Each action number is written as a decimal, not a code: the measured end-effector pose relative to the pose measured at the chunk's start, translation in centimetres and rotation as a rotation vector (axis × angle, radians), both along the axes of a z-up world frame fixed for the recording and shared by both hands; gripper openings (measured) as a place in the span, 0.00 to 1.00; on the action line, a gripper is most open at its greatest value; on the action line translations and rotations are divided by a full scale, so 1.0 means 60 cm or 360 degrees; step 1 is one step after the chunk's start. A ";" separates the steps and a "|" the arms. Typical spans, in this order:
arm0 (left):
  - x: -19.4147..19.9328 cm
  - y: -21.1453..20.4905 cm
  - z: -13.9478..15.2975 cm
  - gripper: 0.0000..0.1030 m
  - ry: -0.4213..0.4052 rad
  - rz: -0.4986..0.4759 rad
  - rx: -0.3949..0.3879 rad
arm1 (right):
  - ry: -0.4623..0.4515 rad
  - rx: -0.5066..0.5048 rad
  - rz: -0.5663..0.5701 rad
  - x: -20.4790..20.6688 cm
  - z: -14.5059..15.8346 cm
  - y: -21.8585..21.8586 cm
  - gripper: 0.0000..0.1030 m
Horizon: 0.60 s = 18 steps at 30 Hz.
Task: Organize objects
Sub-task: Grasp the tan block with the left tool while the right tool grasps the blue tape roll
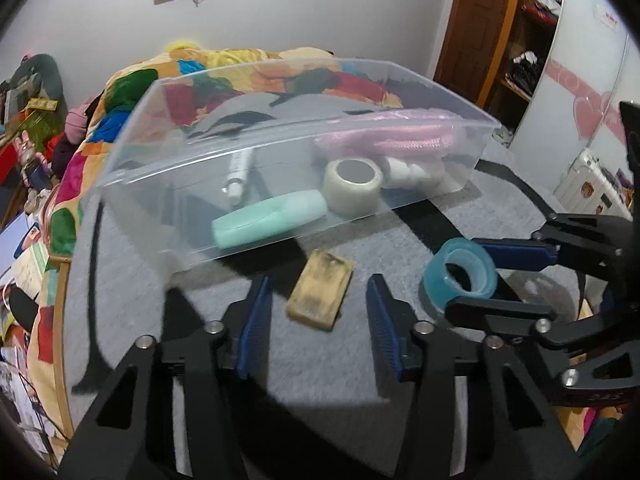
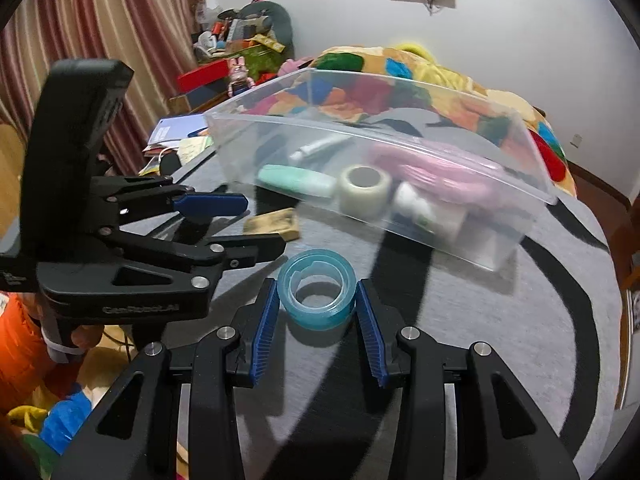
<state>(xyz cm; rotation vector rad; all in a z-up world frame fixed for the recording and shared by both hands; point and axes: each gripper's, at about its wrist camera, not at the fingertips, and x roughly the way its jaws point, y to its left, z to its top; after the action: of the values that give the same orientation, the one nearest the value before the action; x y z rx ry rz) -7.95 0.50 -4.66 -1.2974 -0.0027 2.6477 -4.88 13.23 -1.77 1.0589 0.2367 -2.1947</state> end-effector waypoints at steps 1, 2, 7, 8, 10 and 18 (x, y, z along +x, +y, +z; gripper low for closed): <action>-0.003 0.003 -0.001 0.40 0.0007 0.0001 -0.0017 | -0.0002 -0.0006 -0.0010 -0.001 0.001 0.002 0.35; -0.004 0.006 0.000 0.33 0.0017 0.0001 -0.0032 | -0.0005 -0.0013 -0.0020 -0.002 0.000 0.005 0.35; -0.002 0.006 0.005 0.22 0.0023 0.0002 -0.0012 | -0.0004 -0.0050 -0.0065 -0.006 0.006 0.021 0.35; 0.000 0.005 0.007 0.22 0.0029 0.0003 -0.0009 | 0.0002 -0.0055 -0.0071 -0.008 0.008 0.022 0.35; 0.005 0.001 0.014 0.22 0.0047 0.0012 -0.0004 | 0.0021 -0.0070 -0.0082 -0.011 0.016 0.025 0.35; 0.015 -0.014 0.064 0.22 0.0169 0.0049 0.0050 | 0.0130 -0.0138 -0.0138 -0.029 0.062 0.033 0.35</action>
<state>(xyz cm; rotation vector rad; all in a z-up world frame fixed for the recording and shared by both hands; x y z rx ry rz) -7.06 -0.34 -0.82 -1.1546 -0.0493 2.7276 -6.60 15.18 1.96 0.9496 0.1328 -2.3072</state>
